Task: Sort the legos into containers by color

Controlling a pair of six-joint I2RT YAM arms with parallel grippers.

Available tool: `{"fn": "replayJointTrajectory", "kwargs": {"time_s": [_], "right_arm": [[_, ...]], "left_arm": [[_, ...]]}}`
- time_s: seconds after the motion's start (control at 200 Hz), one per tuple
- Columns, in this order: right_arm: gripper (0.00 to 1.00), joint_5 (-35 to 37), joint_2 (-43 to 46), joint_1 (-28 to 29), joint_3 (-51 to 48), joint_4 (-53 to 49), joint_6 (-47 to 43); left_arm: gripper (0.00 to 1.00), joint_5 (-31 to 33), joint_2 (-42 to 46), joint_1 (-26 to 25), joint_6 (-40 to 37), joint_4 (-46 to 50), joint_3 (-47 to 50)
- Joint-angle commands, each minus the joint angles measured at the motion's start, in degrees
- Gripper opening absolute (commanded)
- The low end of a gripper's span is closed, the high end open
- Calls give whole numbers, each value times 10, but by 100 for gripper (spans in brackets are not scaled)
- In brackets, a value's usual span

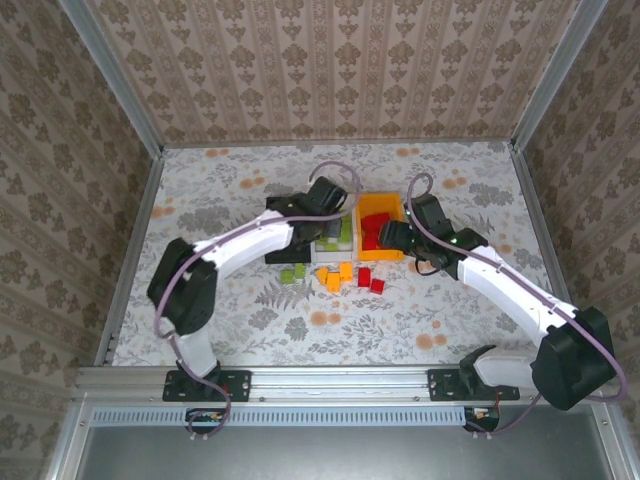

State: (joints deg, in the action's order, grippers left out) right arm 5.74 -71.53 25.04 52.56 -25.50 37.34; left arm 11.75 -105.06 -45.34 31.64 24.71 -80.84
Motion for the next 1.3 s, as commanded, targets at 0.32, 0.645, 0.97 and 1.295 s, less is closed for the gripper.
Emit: {"fn": "replayJointTrajectory", "kwargs": {"time_s": [0.32, 0.645, 0.97, 1.295], "right_arm": [[76, -6, 29, -3, -10, -8, 11], [76, -15, 17, -3, -12, 8, 13], [76, -23, 3, -3, -11, 18, 16], [76, -16, 12, -2, 5, 4, 12]], "left_arm": [[63, -19, -16, 2, -22, 20, -48], [80, -28, 195, -19, 27, 13, 190], [76, -26, 292, -17, 63, 34, 375], [68, -14, 240, 23, 22, -63, 408]]}}
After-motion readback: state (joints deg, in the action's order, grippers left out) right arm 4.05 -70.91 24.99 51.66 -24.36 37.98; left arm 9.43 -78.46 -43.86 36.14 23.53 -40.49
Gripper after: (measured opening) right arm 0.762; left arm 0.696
